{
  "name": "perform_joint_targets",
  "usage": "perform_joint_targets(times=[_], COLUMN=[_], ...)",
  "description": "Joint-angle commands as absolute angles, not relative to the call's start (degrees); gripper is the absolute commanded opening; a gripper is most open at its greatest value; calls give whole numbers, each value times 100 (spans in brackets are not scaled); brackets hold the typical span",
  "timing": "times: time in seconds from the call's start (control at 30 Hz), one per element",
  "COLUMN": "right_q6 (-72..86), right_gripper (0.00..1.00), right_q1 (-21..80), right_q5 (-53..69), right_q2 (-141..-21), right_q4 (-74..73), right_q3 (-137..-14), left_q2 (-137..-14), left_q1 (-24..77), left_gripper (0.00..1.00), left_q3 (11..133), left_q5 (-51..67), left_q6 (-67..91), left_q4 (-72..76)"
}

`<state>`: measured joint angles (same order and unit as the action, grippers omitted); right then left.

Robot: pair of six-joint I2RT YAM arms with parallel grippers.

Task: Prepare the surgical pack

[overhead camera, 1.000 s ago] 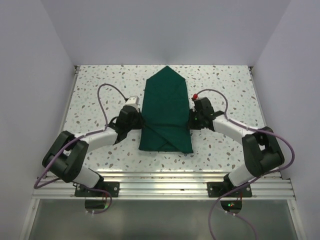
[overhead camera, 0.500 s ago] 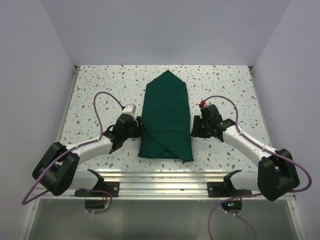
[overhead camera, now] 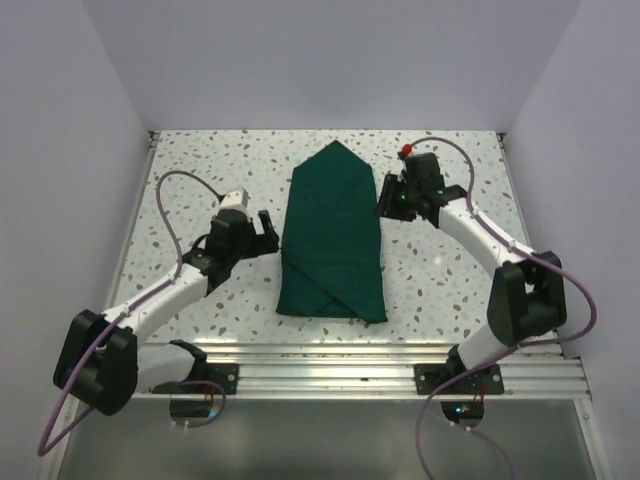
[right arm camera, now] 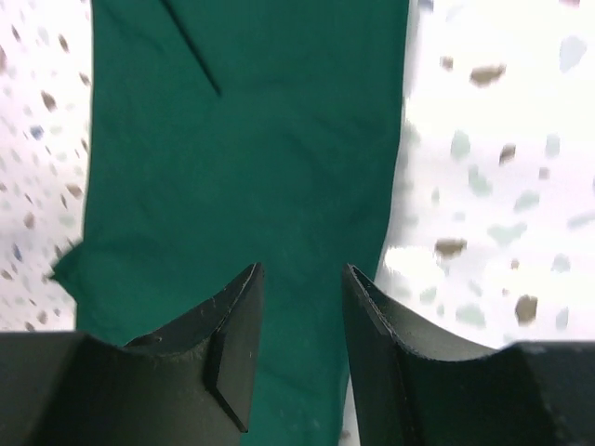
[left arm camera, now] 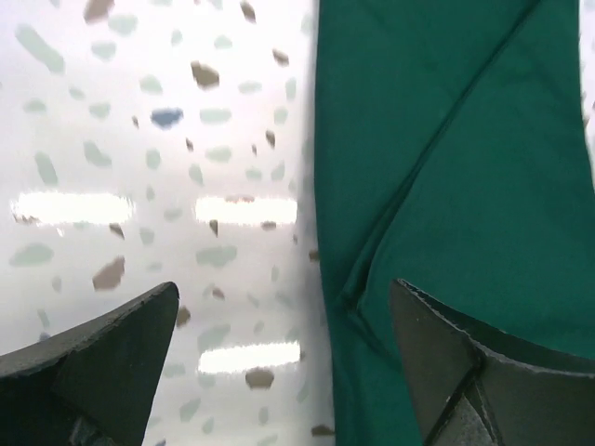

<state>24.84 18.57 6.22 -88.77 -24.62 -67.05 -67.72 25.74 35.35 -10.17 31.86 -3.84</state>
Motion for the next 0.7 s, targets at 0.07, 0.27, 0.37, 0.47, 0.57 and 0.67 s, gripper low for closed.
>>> perform_joint_targets(times=[0.07,0.27,0.37,0.47,0.57,0.67], right_q6=[2347,2188,2171,2118,2197,2294], right_gripper=[43,41,46,48,48,48], right_q1=[1380,1099,1029,967,905,879], right_q5=[1529,1836,1583,1432,1626,1828], right_q2=[-10106,-11556,-11969,-12399,-12761,-12981], right_q4=[-1873,-2135,-2329,-2531,-2496,-2277], right_q3=[-8091,-9725,-10359,-10940,-11223,-11215], left_q2=[-7898,-9499,-10384,-11055,-11504,-11908], left_q1=[1873,1495,1362,1362,1354,1345], left_gripper=[98,96,91,87,84,83], left_q3=[4885,6169,7125,8049,8630,9008], left_q5=[-476,427,807,852,975,1115], left_q6=[2910,3040,3094,2927,2716,2619], left_q4=[356,1175,1065,950,1054,1063])
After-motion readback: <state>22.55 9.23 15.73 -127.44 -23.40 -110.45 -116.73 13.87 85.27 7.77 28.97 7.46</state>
